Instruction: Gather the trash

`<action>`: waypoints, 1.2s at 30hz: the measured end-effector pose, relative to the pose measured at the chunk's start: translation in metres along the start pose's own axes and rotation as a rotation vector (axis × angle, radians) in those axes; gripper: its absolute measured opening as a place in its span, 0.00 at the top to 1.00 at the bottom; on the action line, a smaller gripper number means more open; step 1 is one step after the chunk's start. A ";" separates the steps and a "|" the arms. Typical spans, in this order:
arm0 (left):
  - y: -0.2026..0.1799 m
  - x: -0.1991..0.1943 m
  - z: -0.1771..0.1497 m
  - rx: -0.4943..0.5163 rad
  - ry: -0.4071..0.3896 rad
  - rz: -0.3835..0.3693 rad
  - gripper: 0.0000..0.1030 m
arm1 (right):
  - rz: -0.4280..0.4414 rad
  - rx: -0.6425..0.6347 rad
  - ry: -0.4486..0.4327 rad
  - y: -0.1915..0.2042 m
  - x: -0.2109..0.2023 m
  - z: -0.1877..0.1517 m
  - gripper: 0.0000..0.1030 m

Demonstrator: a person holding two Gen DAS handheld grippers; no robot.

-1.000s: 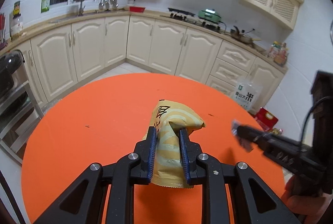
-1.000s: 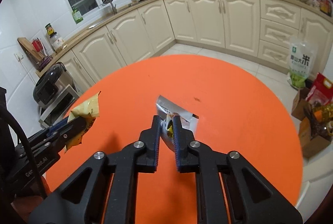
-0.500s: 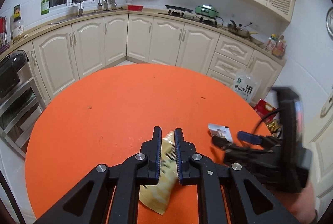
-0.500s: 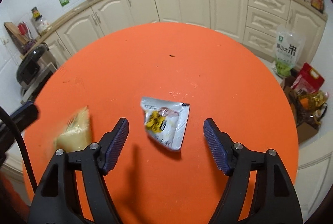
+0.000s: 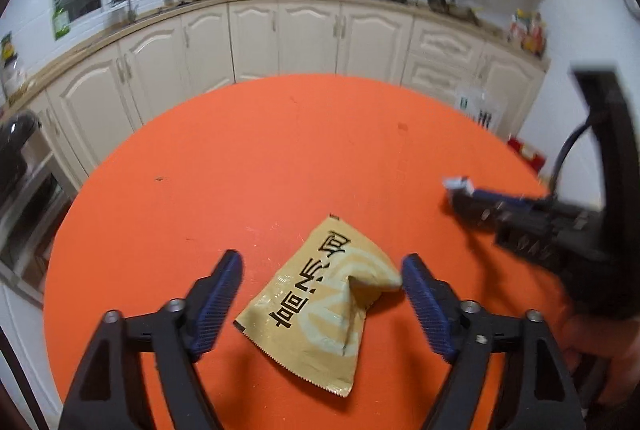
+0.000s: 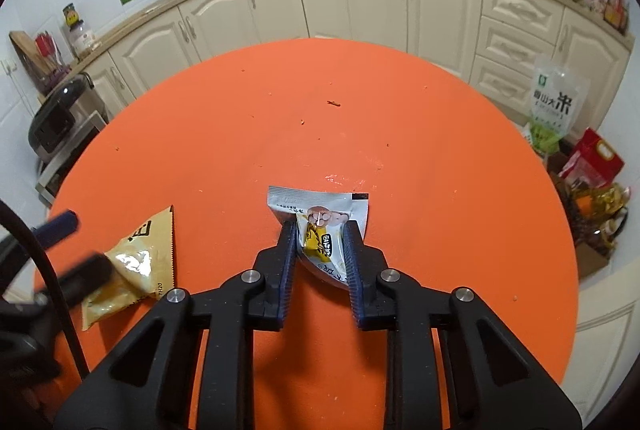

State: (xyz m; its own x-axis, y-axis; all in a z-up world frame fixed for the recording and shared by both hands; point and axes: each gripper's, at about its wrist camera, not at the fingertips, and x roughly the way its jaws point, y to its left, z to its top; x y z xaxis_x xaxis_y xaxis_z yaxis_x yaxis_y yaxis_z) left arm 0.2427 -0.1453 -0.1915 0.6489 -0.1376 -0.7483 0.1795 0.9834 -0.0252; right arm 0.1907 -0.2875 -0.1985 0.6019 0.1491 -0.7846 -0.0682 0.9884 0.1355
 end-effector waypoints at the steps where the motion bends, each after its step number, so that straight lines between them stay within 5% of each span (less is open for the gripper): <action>1: -0.004 0.005 0.000 0.023 0.019 0.009 0.21 | 0.010 0.007 0.001 -0.002 0.000 0.000 0.79; 3: -0.006 0.010 -0.002 0.015 0.036 -0.035 0.26 | 0.031 0.020 0.002 -0.005 0.000 -0.001 0.79; 5: -0.004 0.008 -0.001 -0.022 0.048 -0.100 0.49 | 0.051 0.031 0.002 -0.013 0.000 -0.002 0.80; 8: -0.014 -0.002 -0.001 0.006 0.032 -0.094 0.69 | 0.082 0.059 0.000 -0.023 -0.001 -0.004 0.80; 11: -0.018 -0.010 -0.008 -0.012 0.025 -0.137 0.78 | 0.090 0.072 -0.003 -0.029 -0.004 -0.008 0.81; 20: 0.026 -0.029 -0.020 -0.062 0.003 -0.193 0.82 | 0.105 0.105 -0.029 -0.046 -0.023 -0.014 0.83; 36: 0.019 -0.043 -0.028 -0.016 -0.046 -0.212 0.82 | 0.119 0.118 -0.053 -0.056 -0.042 -0.024 0.89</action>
State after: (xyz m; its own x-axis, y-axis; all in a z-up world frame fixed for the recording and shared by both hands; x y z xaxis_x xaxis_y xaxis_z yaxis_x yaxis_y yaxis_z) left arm 0.1976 -0.1176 -0.1779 0.6306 -0.3468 -0.6943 0.3044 0.9334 -0.1898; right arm 0.1503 -0.3488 -0.1871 0.6361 0.2605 -0.7263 -0.0494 0.9531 0.2987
